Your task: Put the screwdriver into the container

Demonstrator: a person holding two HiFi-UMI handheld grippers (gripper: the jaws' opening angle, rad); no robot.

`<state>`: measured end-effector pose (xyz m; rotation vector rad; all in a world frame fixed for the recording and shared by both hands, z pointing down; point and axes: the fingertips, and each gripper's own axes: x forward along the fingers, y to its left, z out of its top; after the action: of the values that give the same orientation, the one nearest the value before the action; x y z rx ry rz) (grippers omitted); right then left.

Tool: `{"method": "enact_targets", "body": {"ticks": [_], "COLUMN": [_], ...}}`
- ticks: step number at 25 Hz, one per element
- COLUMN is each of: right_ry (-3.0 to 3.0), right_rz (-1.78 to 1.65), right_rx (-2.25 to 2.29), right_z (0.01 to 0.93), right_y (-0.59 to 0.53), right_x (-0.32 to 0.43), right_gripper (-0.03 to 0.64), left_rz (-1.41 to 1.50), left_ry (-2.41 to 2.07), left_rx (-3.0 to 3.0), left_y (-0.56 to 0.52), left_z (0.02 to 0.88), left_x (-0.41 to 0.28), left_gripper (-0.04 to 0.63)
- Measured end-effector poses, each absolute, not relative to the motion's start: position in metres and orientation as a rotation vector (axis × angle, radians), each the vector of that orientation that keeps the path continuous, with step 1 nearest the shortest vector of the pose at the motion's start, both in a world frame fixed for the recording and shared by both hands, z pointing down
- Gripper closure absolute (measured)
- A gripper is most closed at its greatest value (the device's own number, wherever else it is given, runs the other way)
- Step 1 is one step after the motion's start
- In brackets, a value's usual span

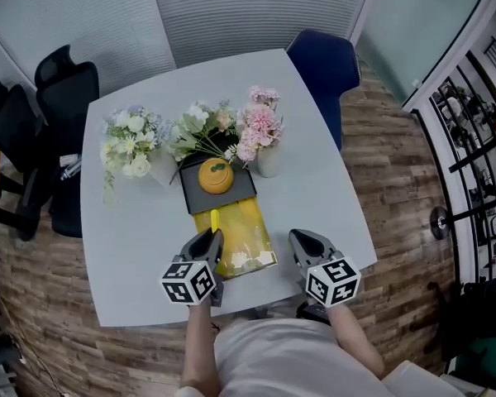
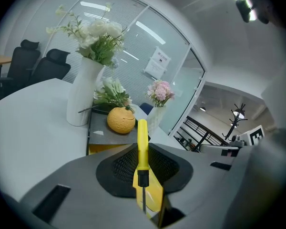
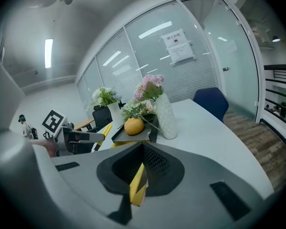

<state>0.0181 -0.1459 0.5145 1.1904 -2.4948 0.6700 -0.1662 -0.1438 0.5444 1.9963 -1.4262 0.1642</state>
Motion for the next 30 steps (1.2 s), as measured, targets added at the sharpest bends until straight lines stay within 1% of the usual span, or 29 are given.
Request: {"method": "enact_targets", "body": {"ticks": [30], "right_ry": [-2.413], "right_rz": [0.761], "right_rx": [1.127], "right_z": [0.562], "right_y": [-0.168], "right_x": [0.014], "right_gripper": [0.601], "left_rz": [0.457], "left_ry": [-1.285], "left_rx": [1.926], "left_y": [-0.159], "left_z": [0.621], "left_x": [-0.139], "left_gripper": [0.529]}}
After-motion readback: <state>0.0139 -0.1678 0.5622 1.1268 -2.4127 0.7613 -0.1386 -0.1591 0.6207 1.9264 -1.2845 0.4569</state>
